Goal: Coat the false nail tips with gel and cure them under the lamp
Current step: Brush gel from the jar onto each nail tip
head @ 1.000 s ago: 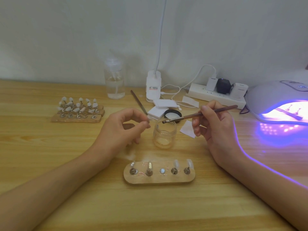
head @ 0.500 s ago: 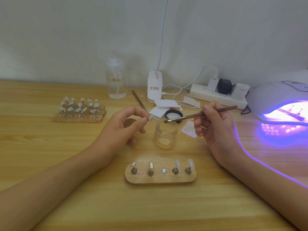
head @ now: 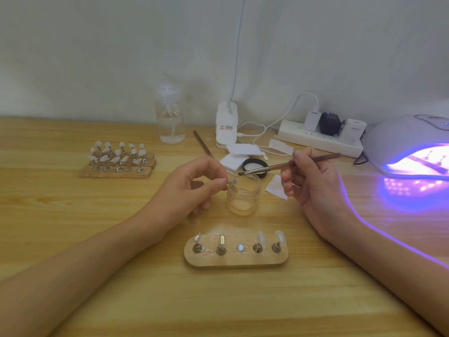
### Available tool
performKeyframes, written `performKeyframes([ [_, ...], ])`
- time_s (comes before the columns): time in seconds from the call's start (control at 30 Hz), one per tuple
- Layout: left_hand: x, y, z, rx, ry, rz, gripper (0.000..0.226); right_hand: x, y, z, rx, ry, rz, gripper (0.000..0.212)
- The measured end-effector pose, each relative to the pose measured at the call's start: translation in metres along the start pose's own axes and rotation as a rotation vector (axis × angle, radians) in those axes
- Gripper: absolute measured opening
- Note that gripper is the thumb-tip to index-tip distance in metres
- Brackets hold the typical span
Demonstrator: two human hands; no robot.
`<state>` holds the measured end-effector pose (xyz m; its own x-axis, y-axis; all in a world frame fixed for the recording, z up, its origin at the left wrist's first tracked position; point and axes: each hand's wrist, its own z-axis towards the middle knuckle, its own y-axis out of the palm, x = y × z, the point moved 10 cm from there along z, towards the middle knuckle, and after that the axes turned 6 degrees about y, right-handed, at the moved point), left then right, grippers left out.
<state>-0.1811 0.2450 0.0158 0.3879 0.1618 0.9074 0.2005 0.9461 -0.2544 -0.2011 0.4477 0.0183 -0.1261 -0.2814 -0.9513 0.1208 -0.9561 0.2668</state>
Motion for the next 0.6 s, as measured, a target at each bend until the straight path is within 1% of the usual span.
performKeyframes([
  [0.1,0.0,0.001,0.0,-0.006,0.0,0.002,0.015,0.001,0.003,0.0,-0.028,0.007,-0.007,0.023],
  [0.3,0.0,0.001,0.0,-0.009,0.0,0.001,0.014,0.001,0.008,-0.001,-0.065,0.005,-0.041,0.024],
  [0.4,0.0,0.001,0.0,-0.008,0.0,-0.001,0.014,0.001,0.006,-0.002,-0.047,0.002,-0.069,0.024],
  [0.53,0.001,0.001,0.0,-0.005,-0.002,-0.002,0.016,0.001,-0.004,0.001,0.027,-0.006,-0.067,0.023],
  [0.6,0.001,0.001,0.0,-0.004,-0.002,0.002,0.015,-0.001,-0.001,0.001,0.0,-0.017,-0.036,0.024],
])
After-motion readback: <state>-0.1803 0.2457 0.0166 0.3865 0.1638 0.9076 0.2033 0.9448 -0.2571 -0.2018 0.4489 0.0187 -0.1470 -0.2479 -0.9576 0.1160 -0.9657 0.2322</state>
